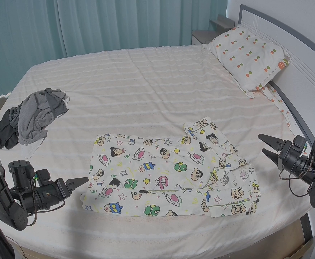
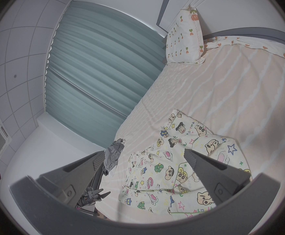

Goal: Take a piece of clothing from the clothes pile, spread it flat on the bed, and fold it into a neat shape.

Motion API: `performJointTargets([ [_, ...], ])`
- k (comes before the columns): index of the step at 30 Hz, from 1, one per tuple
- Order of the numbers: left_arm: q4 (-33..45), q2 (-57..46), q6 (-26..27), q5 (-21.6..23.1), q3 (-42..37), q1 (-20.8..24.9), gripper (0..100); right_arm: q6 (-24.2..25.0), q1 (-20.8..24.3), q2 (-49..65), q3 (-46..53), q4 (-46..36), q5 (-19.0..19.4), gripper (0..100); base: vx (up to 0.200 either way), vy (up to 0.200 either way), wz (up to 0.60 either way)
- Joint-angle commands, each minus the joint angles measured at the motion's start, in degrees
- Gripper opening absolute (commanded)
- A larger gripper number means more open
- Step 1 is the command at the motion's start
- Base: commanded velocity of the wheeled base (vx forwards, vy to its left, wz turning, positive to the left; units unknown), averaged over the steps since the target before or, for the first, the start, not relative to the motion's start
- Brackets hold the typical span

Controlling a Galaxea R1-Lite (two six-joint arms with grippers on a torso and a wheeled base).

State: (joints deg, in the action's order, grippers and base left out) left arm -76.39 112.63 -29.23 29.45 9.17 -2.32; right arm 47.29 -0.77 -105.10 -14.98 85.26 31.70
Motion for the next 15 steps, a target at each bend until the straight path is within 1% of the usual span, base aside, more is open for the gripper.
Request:
performJointTargets([
  [1, 6.16, 5.94, 7.79, 0.17, 10.08, 0.38, 100, 0.00, -0.02, -0.37, 0.48, -0.01, 0.65, 100, 0.000, 0.000, 0.00],
  [2, 9.94, 5.85, 7.96, 0.17, 12.19, 1.09, 100, 0.00, -0.02, -0.37, 0.48, -0.01, 0.74, 100, 0.000, 0.000, 0.00],
  [3, 16.44, 5.76, 8.05, 0.17, 15.35, 2.23, 100, 0.00, -0.02, -0.37, 0.57, -0.01, 0.74, 100, 0.000, 0.000, 0.00],
  [4, 18.82, 5.67, 8.05, 0.17, 16.50, 2.40, 100, 0.00, -0.02, -0.37, 0.48, -0.01, 0.74, 100, 0.000, 0.000, 0.00],
  [6, 29.01, 4.18, 8.23, 0.17, 22.56, 3.28, 100, 0.00, -0.02, -0.46, 0.48, -0.01, 0.74, 100, 0.000, 0.000, 0.00],
  [7, 29.01, 4.18, 8.23, 0.17, 22.56, 3.28, 100, 0.00, -0.02, -0.46, 0.48, -0.01, 0.74, 100, 0.000, 0.000, 0.00],
  [8, 35.60, 3.91, 8.93, 0.43, 26.69, 4.78, 100, 0.00, -0.02, -0.46, 0.48, -0.01, 0.74, 100, 0.000, 0.000, 0.00],
  [9, 37.36, 4.09, 9.90, 0.43, 27.66, 5.04, 100, 0.00, -0.11, -0.46, 0.48, -0.01, 0.74, 100, 0.000, 0.000, 0.00],
  [10, 39.30, 4.27, 12.27, 0.43, 28.80, 5.04, 100, 0.00, -0.11, -0.37, 0.57, -0.01, 0.74, 100, 0.000, 0.000, 0.00],
  [12, 40.35, 5.76, 15.87, 0.61, 29.94, 5.04, 100, 0.00, -0.11, -0.37, 0.57, -0.01, 0.74, 100, 0.000, 0.000, 0.00],
  [15, 40.53, 6.73, 16.40, 0.61, 31.09, 5.04, 100, 0.00, -0.11, -0.55, 0.57, -0.01, 0.82, 100, 0.000, 0.000, 0.00],
])
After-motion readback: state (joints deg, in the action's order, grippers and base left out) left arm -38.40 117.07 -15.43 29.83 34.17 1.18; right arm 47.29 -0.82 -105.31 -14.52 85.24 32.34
